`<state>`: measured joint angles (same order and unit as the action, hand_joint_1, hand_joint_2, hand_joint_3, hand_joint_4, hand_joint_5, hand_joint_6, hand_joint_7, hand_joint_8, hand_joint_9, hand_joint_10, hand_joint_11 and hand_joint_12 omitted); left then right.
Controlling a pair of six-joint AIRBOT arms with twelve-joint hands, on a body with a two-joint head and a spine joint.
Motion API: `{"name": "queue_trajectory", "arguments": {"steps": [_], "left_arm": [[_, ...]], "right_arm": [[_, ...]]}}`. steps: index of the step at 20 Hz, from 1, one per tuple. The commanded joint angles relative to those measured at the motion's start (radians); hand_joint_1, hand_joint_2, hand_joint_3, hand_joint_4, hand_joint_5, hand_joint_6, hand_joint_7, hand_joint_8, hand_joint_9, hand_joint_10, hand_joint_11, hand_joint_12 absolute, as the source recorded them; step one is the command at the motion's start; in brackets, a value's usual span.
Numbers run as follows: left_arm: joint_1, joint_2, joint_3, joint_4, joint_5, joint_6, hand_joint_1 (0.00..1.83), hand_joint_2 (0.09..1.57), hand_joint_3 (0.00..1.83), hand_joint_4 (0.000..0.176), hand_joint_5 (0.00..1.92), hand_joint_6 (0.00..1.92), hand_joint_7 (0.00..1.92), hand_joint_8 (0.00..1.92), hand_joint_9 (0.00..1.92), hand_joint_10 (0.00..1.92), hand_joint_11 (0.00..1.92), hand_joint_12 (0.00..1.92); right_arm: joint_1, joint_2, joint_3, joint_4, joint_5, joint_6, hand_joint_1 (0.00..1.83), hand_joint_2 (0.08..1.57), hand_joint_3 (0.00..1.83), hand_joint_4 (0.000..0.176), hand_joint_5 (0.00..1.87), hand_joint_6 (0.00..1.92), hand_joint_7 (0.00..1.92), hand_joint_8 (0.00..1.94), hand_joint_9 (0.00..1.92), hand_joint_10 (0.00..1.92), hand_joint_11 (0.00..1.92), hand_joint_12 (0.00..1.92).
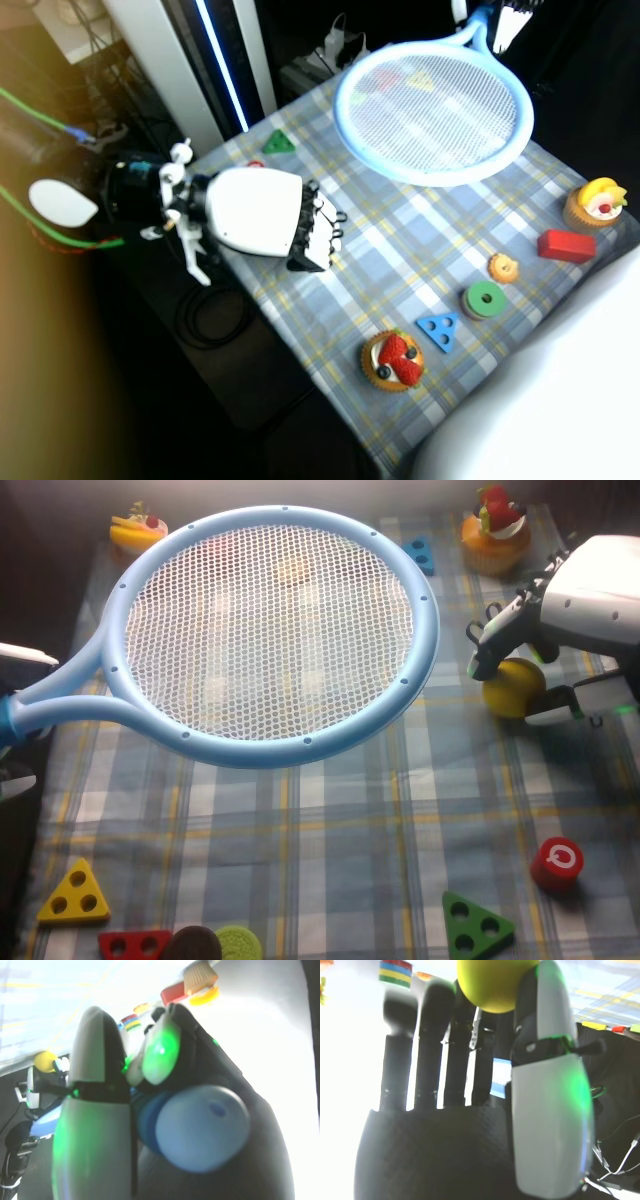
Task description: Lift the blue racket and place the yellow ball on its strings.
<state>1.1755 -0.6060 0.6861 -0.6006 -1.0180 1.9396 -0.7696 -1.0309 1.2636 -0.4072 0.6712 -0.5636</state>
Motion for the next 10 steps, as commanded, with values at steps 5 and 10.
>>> {"name": "queue_trajectory", "arguments": {"steps": [5,10], "left_arm": [[-0.026,-0.017,0.035,0.019,-0.052,-0.005,1.81,1.17,0.0,0.176,0.73,1.92,1.12,1.92,1.47,1.92,1.57,1.92],[-0.03,-0.031,0.058,-0.012,-0.01,0.01,1.8,1.18,0.0,0.176,0.78,1.92,1.14,1.92,1.48,1.92,1.61,1.92]], "right_arm": [[0.044,0.053,-0.029,0.062,0.234,0.001,1.25,1.15,0.0,0.0,1.04,0.61,0.86,1.45,0.91,1.45,0.88,1.7],[0.062,0.081,-0.053,0.075,0.329,0.001,1.28,1.06,0.0,0.0,1.25,0.32,1.03,1.11,1.0,0.91,0.82,1.36]]}}
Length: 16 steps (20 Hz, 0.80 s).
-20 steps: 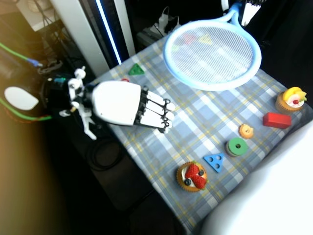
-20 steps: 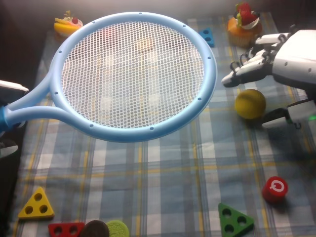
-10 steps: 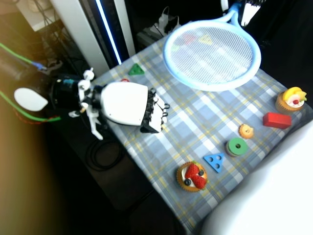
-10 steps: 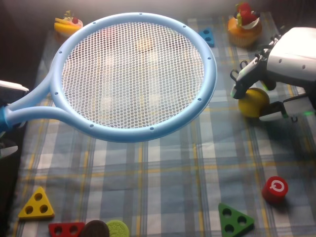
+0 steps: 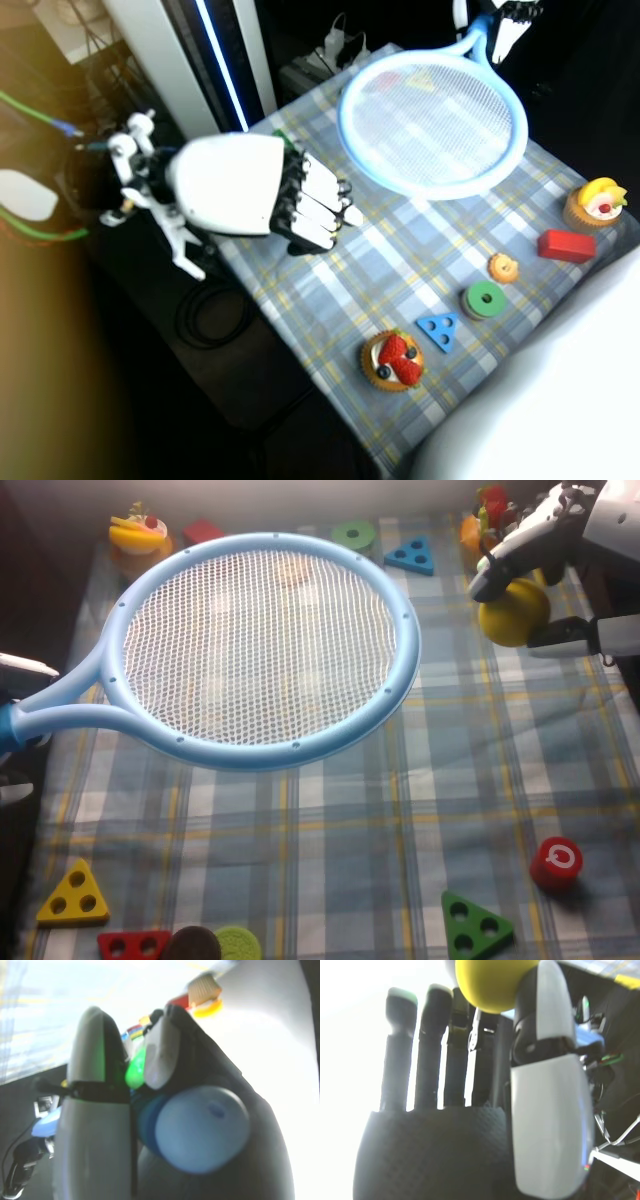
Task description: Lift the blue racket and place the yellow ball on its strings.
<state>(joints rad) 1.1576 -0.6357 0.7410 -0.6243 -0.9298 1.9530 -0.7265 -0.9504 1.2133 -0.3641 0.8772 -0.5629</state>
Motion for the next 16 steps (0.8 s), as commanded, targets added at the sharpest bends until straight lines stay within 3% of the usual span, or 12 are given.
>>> {"name": "queue_trajectory", "arguments": {"steps": [1,2,4,6,9,12,13,14,15,16], "left_arm": [[-0.016,-0.006,0.008,0.011,-0.087,0.0,1.8,1.18,0.0,0.176,0.78,1.92,1.14,1.92,1.48,1.92,1.61,1.92],[-0.026,-0.015,0.016,0.01,-0.074,0.006,1.78,1.19,0.0,0.176,0.81,1.92,1.18,1.92,1.51,1.92,1.62,1.92],[-0.049,-0.036,0.03,0.006,-0.049,0.029,1.77,1.19,0.0,0.176,0.79,1.92,1.22,1.92,1.49,1.92,1.59,1.92],[-0.07,-0.057,0.046,0.007,-0.02,0.047,1.7,1.19,0.0,0.176,0.77,1.92,1.21,1.92,1.46,1.92,1.59,1.92],[-0.09,-0.079,0.063,0.017,0.013,0.058,1.74,1.19,0.0,0.176,0.8,1.92,1.16,1.92,1.47,1.92,1.61,1.92],[-0.106,-0.093,0.07,0.032,0.021,0.058,1.77,1.17,0.0,0.176,0.8,1.92,1.12,1.92,1.44,1.92,1.57,1.92],[-0.116,-0.098,0.072,0.041,0.024,0.058,1.78,1.17,0.0,0.176,0.73,1.92,1.05,1.92,1.41,1.92,1.55,1.92],[-0.129,-0.1,0.071,0.053,0.027,0.058,1.77,1.17,0.0,0.176,0.73,1.92,1.07,1.92,1.43,1.92,1.57,1.92],[-0.136,-0.101,0.071,0.061,0.029,0.058,1.77,1.17,0.0,0.176,0.73,1.92,1.07,1.92,1.43,1.92,1.57,1.92],[-0.152,-0.103,0.069,0.078,0.033,0.058,1.8,1.16,0.0,0.173,0.79,1.92,1.11,1.92,1.46,1.92,1.62,1.92]], "right_arm": [[0.024,0.001,-0.005,0.03,0.133,-0.001,1.28,1.06,0.0,0.0,1.25,0.32,1.03,1.11,1.0,0.91,0.82,1.36],[0.032,0.0,-0.007,0.025,0.141,-0.003,1.28,1.08,0.0,0.0,1.25,0.27,1.0,1.19,1.01,0.95,0.84,1.38],[0.062,-0.006,-0.009,0.002,0.142,-0.004,1.28,1.06,0.0,0.0,1.26,0.28,1.05,1.08,1.05,0.82,0.88,1.28],[0.098,-0.021,-0.006,-0.02,0.142,-0.01,1.28,1.09,0.0,0.0,1.21,0.33,0.99,1.22,0.99,0.96,0.83,1.34],[0.151,-0.049,0.003,-0.062,0.142,-0.011,1.27,1.06,0.0,0.0,1.2,0.42,1.05,1.08,1.03,0.84,0.85,1.3],[0.17,-0.082,0.007,-0.097,0.132,-0.01,1.28,1.06,0.0,0.0,1.22,0.34,1.06,1.11,1.03,0.96,0.81,1.4],[0.174,-0.094,0.01,-0.111,0.119,-0.009,1.37,1.06,0.0,0.0,1.11,0.58,1.11,0.85,1.0,1.07,0.83,1.23],[0.178,-0.104,0.015,-0.131,0.105,0.004,1.39,1.07,0.0,0.0,1.08,0.65,1.08,0.88,0.99,1.1,0.84,1.16],[0.18,-0.109,0.018,-0.143,0.097,0.017,1.39,1.07,0.0,0.0,1.08,0.65,1.08,0.88,0.99,1.1,0.84,1.16],[0.18,-0.116,0.022,-0.162,0.082,0.033,1.39,1.06,0.0,0.0,1.11,0.59,1.11,0.86,0.99,1.08,0.88,1.04]]}}
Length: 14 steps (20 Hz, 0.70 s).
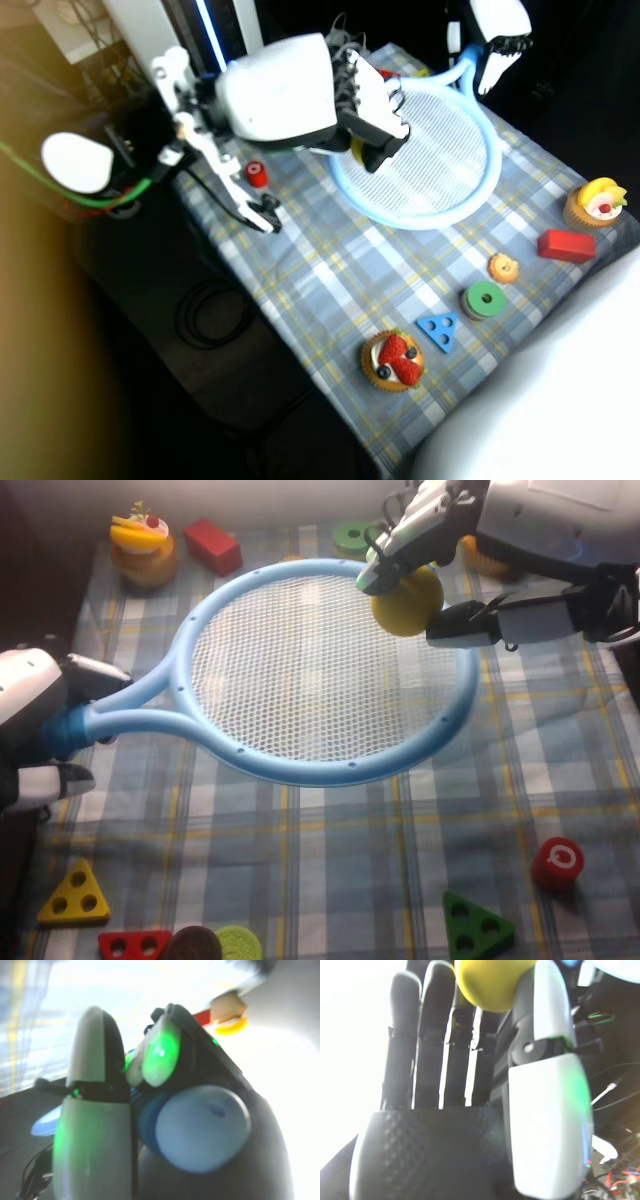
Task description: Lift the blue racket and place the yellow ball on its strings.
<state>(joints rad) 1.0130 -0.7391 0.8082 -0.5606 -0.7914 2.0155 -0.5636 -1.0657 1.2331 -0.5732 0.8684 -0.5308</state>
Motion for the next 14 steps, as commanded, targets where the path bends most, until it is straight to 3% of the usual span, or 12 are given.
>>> {"name": "queue_trajectory", "arguments": {"steps": [1,4,5,6,7,8,9,10,11,12,13,14], "left_arm": [[-0.018,0.0,0.0,0.026,-0.104,-0.005,1.81,1.16,0.0,0.169,0.81,1.92,1.14,1.92,1.49,1.92,1.64,1.92],[-0.036,0.0,-0.006,0.056,-0.103,-0.005,1.81,1.18,0.0,0.176,0.82,1.92,1.15,1.92,1.51,1.92,1.65,1.92],[-0.038,0.0,-0.007,0.06,-0.103,-0.005,1.8,1.16,0.0,0.176,0.87,1.92,1.19,1.92,1.53,1.92,1.66,1.92],[-0.039,0.0,-0.007,0.061,-0.102,-0.005,1.79,1.14,0.0,0.176,0.87,1.92,1.21,1.92,1.52,1.92,1.65,1.92],[-0.039,0.0,-0.007,0.061,-0.103,-0.005,1.79,1.14,0.0,0.176,0.87,1.92,1.21,1.92,1.52,1.92,1.65,1.92],[-0.04,0.0,-0.008,0.062,-0.104,-0.005,1.79,1.13,0.0,0.176,0.9,1.92,1.23,1.92,1.52,1.92,1.64,1.92],[-0.04,0.0,-0.009,0.062,-0.104,-0.005,1.79,1.13,0.0,0.176,0.9,1.92,1.23,1.92,1.52,1.92,1.64,1.92],[-0.04,0.0,-0.009,0.062,-0.104,-0.005,1.8,1.14,0.0,0.176,0.87,1.92,1.22,1.92,1.51,1.92,1.64,1.92],[-0.04,0.0,-0.009,0.062,-0.104,-0.005,1.8,1.14,0.0,0.176,0.86,1.92,1.2,1.92,1.5,1.92,1.63,1.92],[-0.04,0.0,-0.01,0.061,-0.105,-0.005,1.8,1.13,0.0,0.176,0.81,1.92,1.17,1.92,1.5,1.92,1.63,1.92],[-0.04,0.0,-0.01,0.06,-0.105,-0.005,1.81,1.12,0.0,0.176,0.8,1.92,1.17,1.92,1.49,1.92,1.62,1.92],[-0.04,0.0,-0.01,0.059,-0.103,-0.005,1.82,1.12,0.0,0.176,0.8,1.92,1.16,1.92,1.49,1.92,1.62,1.92]], "right_arm": [[0.017,-0.003,0.002,0.038,0.08,0.002,1.39,1.05,0.0,0.0,1.14,0.51,1.13,0.83,1.0,1.08,0.89,1.03],[0.017,-0.007,0.002,0.023,0.064,0.002,1.39,1.07,0.0,0.0,1.11,0.51,1.03,0.97,1.01,1.12,0.93,1.05],[0.018,-0.007,0.002,0.021,0.064,0.002,1.26,1.07,0.0,0.0,1.15,0.54,1.03,1.05,0.98,0.65,0.78,1.09],[0.018,-0.007,0.002,0.02,0.064,0.002,1.19,1.07,0.0,0.0,1.09,0.76,0.84,0.54,0.83,0.42,0.53,1.08],[0.018,-0.007,0.002,0.02,0.064,0.002,1.19,1.07,0.0,0.0,1.09,0.76,0.84,0.54,0.83,0.42,0.53,1.08],[0.018,-0.007,0.002,0.023,0.062,0.002,1.05,0.98,0.0,0.0,0.63,0.07,0.49,0.05,0.47,0.08,0.07,1.07],[0.018,-0.005,0.001,0.03,0.062,0.002,1.05,0.98,0.0,0.0,0.63,0.07,0.49,0.05,0.47,0.08,0.07,1.07],[0.017,-0.004,0.0,0.035,0.062,0.002,0.95,0.98,0.0,0.019,0.41,0.01,0.35,0.01,0.37,0.02,0.01,1.07],[0.017,0.0,-0.002,0.04,0.062,0.002,0.91,0.99,0.0,0.031,0.32,0.0,0.32,0.0,0.35,0.01,0.0,1.06],[0.017,0.005,-0.004,0.046,0.062,0.002,0.77,1.06,0.01,0.017,0.19,0.0,0.27,0.0,0.3,0.0,0.0,0.97],[0.017,0.009,-0.007,0.053,0.063,0.002,0.68,1.11,0.01,0.031,0.16,0.0,0.23,0.0,0.26,0.0,0.0,0.91],[0.017,0.011,-0.009,0.066,0.071,0.002,0.5,1.16,0.02,0.016,0.15,0.0,0.24,0.0,0.24,0.0,0.0,0.75]]}}
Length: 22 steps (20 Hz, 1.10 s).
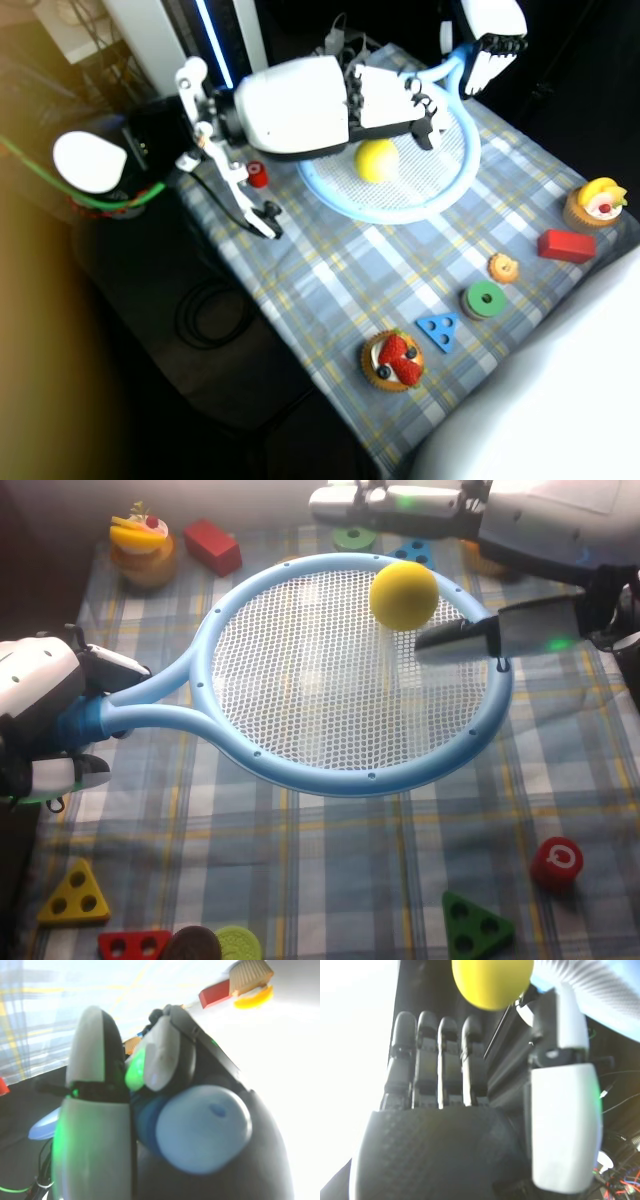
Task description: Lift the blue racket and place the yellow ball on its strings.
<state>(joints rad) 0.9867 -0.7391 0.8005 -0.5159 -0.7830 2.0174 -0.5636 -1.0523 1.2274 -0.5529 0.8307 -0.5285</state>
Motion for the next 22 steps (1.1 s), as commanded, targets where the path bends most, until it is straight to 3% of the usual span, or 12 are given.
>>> {"name": "queue_trajectory", "arguments": {"steps": [1,2,7,8,9,10,12,16,19,20,21,22], "left_arm": [[-0.013,0.0,-0.001,0.012,-0.109,-0.007,1.82,1.13,0.0,0.176,0.82,1.92,1.16,1.92,1.5,1.92,1.63,1.92],[-0.013,0.0,-0.001,0.01,-0.109,-0.007,1.83,1.12,0.0,0.176,0.84,1.92,1.15,1.92,1.49,1.92,1.62,1.92],[-0.013,-0.002,0.006,0.01,-0.1,-0.007,1.82,1.11,0.0,0.176,0.82,1.92,1.15,1.92,1.48,1.92,1.61,1.92],[-0.013,-0.004,0.009,0.009,-0.095,-0.007,1.83,1.13,0.0,0.175,0.84,1.92,1.13,1.92,1.49,1.92,1.62,1.92],[-0.013,-0.007,0.014,0.007,-0.086,-0.007,1.83,1.14,0.0,0.176,0.85,1.92,1.13,1.92,1.49,1.92,1.62,1.92],[-0.013,-0.01,0.017,0.005,-0.08,-0.007,1.83,1.15,0.0,0.176,0.85,1.92,1.13,1.92,1.49,1.92,1.62,1.92],[-0.014,-0.019,0.026,-0.008,-0.065,0.012,1.8,1.15,0.0,0.175,0.89,1.92,1.2,1.92,1.53,1.92,1.65,1.92],[-0.035,-0.044,0.046,-0.027,-0.014,0.089,1.73,1.15,0.0,0.172,0.9,1.92,1.18,1.92,1.48,1.92,1.59,1.92],[-0.042,-0.065,0.07,-0.036,0.015,0.092,1.63,1.18,0.01,0.167,0.87,1.92,1.16,1.92,1.46,1.92,1.58,1.92],[-0.044,-0.068,0.074,-0.038,0.021,0.092,1.69,1.12,0.0,0.12,0.88,1.92,1.15,1.92,1.43,1.92,1.55,1.92],[-0.045,-0.073,0.082,-0.042,0.035,0.092,1.67,1.13,0.0,0.111,0.86,1.92,1.13,1.92,1.41,1.92,1.52,1.92],[-0.045,-0.074,0.087,-0.045,0.046,0.097,1.67,1.13,0.0,0.12,0.81,1.92,1.1,1.92,1.38,1.92,1.5,1.92]], "right_arm": [[0.017,0.004,-0.004,0.061,0.121,-0.001,0.4,1.19,0.02,0.015,0.15,0.0,0.27,0.01,0.26,0.01,0.0,0.71],[0.017,0.01,-0.004,0.072,0.133,-0.001,0.31,1.22,0.02,0.038,0.16,0.0,0.26,0.0,0.25,0.0,0.0,0.52],[0.017,0.07,-0.02,0.154,0.213,-0.017,0.11,1.28,0.0,0.04,0.09,0.0,0.3,0.0,0.34,0.0,0.06,0.41],[0.017,0.088,-0.033,0.171,0.224,-0.042,0.16,1.29,0.0,0.086,0.07,0.0,0.28,0.0,0.33,0.0,0.17,0.27],[0.014,0.101,-0.045,0.185,0.234,-0.065,0.18,1.3,0.0,0.086,0.06,0.0,0.26,0.0,0.32,0.0,0.15,0.24],[0.007,0.11,-0.052,0.196,0.243,-0.075,0.22,1.32,0.0,0.072,0.09,0.0,0.29,0.0,0.35,0.0,0.23,0.17],[-0.007,0.119,-0.059,0.202,0.254,-0.077,0.27,1.33,0.0,0.083,0.13,0.0,0.31,0.0,0.38,0.0,0.29,0.08],[-0.033,0.124,-0.064,0.21,0.254,-0.077,0.29,1.34,0.0,0.054,0.16,0.0,0.38,0.01,0.41,0.01,0.31,0.06],[-0.045,0.127,-0.066,0.218,0.254,-0.077,0.37,1.36,0.0,0.047,0.19,0.01,0.38,0.0,0.4,0.0,0.31,0.04],[-0.048,0.129,-0.068,0.219,0.254,-0.077,0.37,1.36,0.0,0.048,0.19,0.0,0.38,0.0,0.4,0.0,0.3,0.04],[-0.053,0.131,-0.069,0.221,0.254,-0.077,0.38,1.36,0.0,0.046,0.19,0.0,0.38,0.0,0.4,0.0,0.3,0.04],[-0.058,0.131,-0.069,0.225,0.254,-0.077,0.37,1.37,0.0,0.038,0.19,0.0,0.38,0.0,0.41,0.0,0.3,0.03]]}}
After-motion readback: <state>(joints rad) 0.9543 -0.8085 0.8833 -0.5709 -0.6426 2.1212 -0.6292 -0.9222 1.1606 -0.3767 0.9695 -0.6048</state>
